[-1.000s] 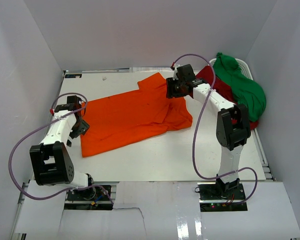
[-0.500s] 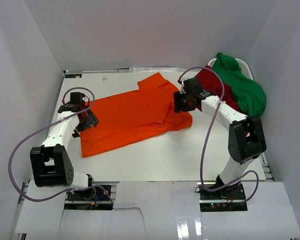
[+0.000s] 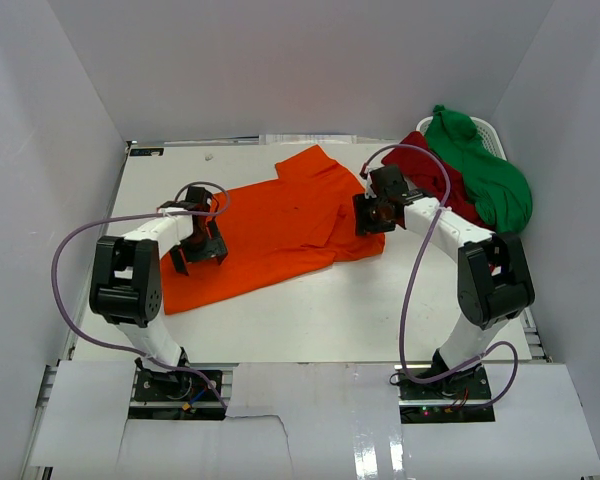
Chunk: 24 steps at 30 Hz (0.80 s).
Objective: Fold and stack the t-shirts
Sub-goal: Fold the flattened tshirt in 1/3 of the way
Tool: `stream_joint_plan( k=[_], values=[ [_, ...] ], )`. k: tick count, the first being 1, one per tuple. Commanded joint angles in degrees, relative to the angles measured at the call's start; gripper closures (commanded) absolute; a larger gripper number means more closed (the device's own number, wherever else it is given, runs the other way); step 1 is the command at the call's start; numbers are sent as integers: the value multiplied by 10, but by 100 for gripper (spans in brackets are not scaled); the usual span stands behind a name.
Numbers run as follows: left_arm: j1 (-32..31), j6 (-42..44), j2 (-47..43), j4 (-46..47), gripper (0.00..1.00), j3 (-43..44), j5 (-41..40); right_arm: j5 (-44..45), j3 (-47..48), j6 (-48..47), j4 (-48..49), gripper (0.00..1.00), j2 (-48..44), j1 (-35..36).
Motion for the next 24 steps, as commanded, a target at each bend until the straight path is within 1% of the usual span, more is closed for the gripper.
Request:
stream_joint_plan(
  k=[1,5,6,9,12,13,15,16,17,18,19,23,24],
  values=[
    [4,4,3,9,2,28,-15,-21,-5,-6,15,48,10,-8],
    [3,10,35,-10,2,49,-42,-26,-18,-2,10,58,17,-10],
    [4,11,40,-13,2,57,-48,-26,-21,-1,10,58,19,-11],
    [3,10,63,-15,2,62,-53,-35,-32,0,8,55,21,-12],
    [3,13,82,-17,2,71,-58,-39,-43,-1,11,49,17,-14],
    [3,15,85,-18,2,76,-64,-39,-43,-1,12,48,17,-14],
    [3,16,96,-20,2,82,-70,-40,-46,-1,13,50,20,-15],
    [3,18,101,-20,2,92,-73,-40,-46,-1,13,55,22,-15],
    [3,19,106,-26,2,98,-81,-40,-45,1,13,70,24,-16],
    [3,19,119,-28,2,104,-85,-37,-47,1,13,77,30,-16],
    [3,19,127,-30,2,110,-86,-36,-49,3,13,82,31,-17],
    [3,22,158,-42,2,145,-90,-28,-67,8,25,84,31,-18],
    [3,23,163,-42,2,149,-91,-22,-72,9,28,89,31,-19]
  ],
)
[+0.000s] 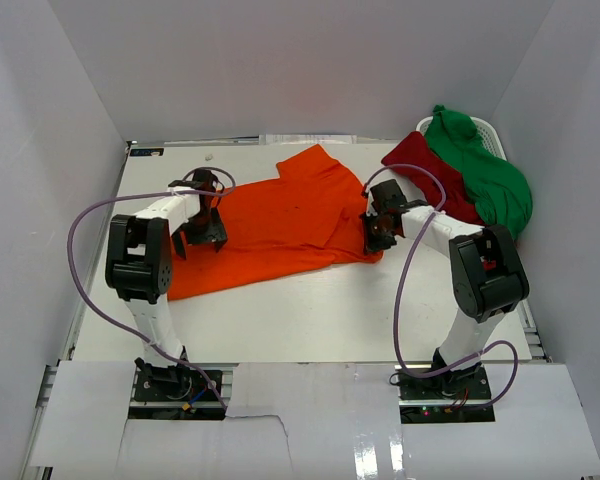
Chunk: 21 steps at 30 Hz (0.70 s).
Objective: Fold and stack the t-shirts
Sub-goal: Fold the flattened tshirt in 1/3 of the way
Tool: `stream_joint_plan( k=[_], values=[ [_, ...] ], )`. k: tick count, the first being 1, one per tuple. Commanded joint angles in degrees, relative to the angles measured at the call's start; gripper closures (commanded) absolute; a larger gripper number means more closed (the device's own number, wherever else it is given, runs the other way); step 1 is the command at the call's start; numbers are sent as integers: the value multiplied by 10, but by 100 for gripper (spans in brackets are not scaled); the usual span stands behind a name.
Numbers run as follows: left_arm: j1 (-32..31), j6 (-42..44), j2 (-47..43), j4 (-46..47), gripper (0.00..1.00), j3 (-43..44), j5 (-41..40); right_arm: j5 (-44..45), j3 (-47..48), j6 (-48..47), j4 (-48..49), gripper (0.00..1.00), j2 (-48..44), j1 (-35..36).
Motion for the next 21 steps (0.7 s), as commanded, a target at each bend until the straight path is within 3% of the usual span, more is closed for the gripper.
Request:
stream_joint_plan(
  k=[1,9,21],
  values=[
    [2,0,49,21,2,9,-43,12,-20,8,16,92,-1,-7],
    [-19,3,78,8,2,58,-75,29,-38,27,16,92,-18,-23],
    [-29,-15,64,0,2,9,-83,56,38,26,4,92,2,-30]
  ],
)
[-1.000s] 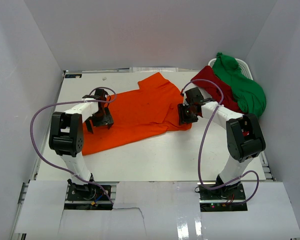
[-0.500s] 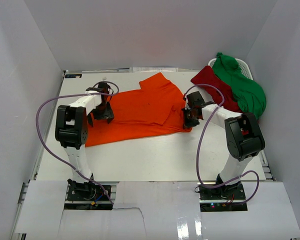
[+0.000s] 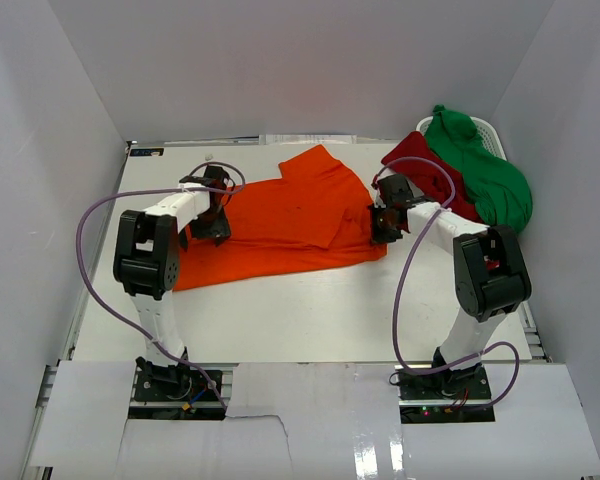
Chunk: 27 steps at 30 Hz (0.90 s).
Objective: Fold and stack the t-shirts
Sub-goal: Fold the flattened tshirt in 1/3 of the way
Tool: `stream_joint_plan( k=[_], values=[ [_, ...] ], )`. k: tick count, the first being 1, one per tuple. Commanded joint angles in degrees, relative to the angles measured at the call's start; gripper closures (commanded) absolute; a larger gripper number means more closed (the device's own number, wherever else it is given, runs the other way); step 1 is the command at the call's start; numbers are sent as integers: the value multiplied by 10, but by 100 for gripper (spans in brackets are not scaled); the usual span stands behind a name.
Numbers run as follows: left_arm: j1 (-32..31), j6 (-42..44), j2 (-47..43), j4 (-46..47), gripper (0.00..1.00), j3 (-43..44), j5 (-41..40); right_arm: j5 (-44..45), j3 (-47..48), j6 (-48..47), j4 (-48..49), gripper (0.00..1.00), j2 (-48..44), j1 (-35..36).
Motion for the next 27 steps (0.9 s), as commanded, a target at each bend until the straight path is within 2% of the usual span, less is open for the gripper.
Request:
stream_joint_plan(
  k=[1,5,9,10,20,27],
  values=[
    [1,-22,26,3,2,-46,-7,21,40,-1,-10,90,8,-5],
    [-11,-38,17,-9,2,-68,-3,21,60,-3,-17,78,18,-5],
    [-13,-52,2,-15,2,-93,3,25,77,-5,-22,59,30,-5],
    [-13,-53,-6,-16,2,-97,5,24,83,-5,-22,49,32,-4],
    [-13,-66,-46,-18,2,-152,0,35,123,-10,-21,46,40,-5],
    [-13,-73,-72,-24,2,-169,3,32,164,-15,-20,46,81,-6]
  ],
)
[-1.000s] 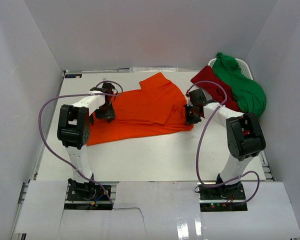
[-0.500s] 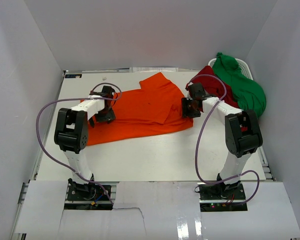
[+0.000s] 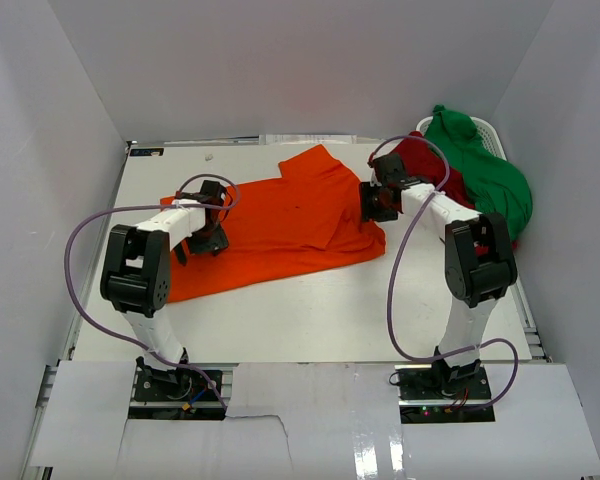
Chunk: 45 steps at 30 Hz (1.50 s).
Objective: Fold and stack the t-shirts
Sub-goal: Fold the flattened tshirt in 1/3 of the way
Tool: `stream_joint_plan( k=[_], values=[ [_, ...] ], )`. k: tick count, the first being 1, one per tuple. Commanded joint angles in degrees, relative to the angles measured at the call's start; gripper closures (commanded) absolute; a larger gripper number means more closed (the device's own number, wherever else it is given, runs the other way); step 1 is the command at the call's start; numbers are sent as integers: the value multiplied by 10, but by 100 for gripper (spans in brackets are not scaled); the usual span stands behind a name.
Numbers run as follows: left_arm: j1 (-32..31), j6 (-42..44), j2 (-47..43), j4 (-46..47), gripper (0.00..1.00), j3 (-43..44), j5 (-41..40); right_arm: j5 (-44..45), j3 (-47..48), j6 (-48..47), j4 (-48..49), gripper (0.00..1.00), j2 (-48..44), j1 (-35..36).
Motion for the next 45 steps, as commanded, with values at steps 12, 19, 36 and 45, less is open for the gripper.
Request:
stream_joint_plan(
  k=[12,19,36,45],
  values=[
    [-3,-1,15,-126,2,162,0,-50,81,-24,34,46,42,-2],
    [12,-11,-29,-96,2,223,-11,-99,219,-49,-7,39,124,-2],
    [74,-59,125,-74,2,214,49,-70,380,-46,-76,28,295,-4],
    [74,-19,215,-81,2,297,63,-33,106,-4,-8,29,158,-52]
  ],
)
